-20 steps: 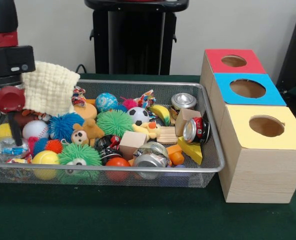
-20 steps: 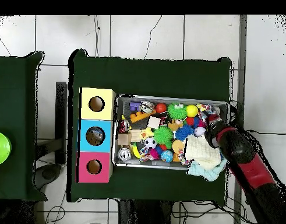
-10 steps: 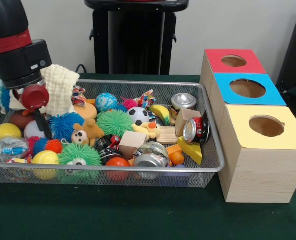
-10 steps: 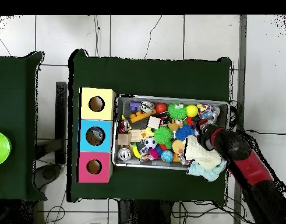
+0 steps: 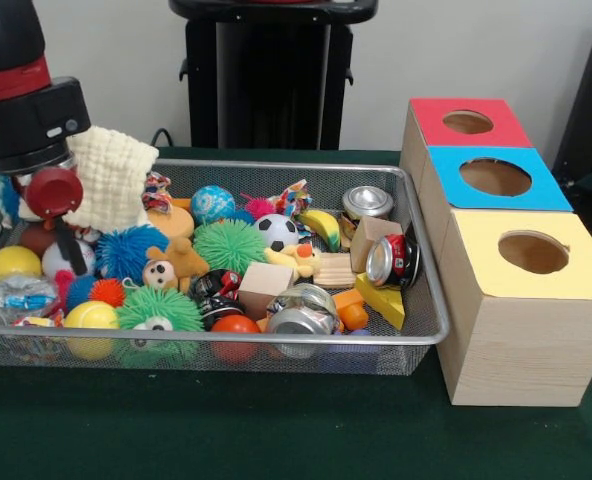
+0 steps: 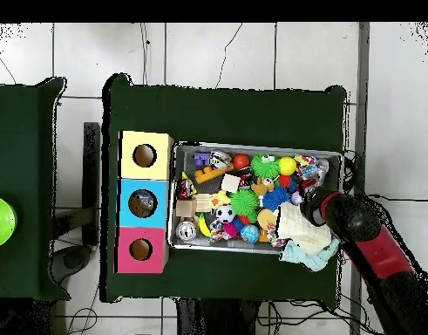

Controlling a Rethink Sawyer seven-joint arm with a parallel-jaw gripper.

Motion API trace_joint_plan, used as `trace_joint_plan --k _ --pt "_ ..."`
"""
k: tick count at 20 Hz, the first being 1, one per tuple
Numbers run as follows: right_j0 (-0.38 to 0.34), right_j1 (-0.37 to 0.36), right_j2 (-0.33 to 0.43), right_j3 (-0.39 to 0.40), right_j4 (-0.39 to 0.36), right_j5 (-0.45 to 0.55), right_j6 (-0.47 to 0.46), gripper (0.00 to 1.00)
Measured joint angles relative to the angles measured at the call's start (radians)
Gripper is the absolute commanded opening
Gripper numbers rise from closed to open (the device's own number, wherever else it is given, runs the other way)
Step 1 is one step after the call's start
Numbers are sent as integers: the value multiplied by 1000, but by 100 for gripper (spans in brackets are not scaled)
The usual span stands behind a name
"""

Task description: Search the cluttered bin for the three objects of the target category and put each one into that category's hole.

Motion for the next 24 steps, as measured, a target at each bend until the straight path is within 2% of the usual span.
trace_joint_plan --k 5,9,11,16,19,24 --pt "19 -37 -36 3 0 0 0 100" --pt "73 -114 -101 23 11 0 0 100" --pt "117 -182 -143 46 36 0 3 100" --pt "149 -278 -165 93 85 -4 4 100" --pt "153 -308 -177 108 94 -32 4 100" --pt "131 -318 -183 148 94 -222 4 100"
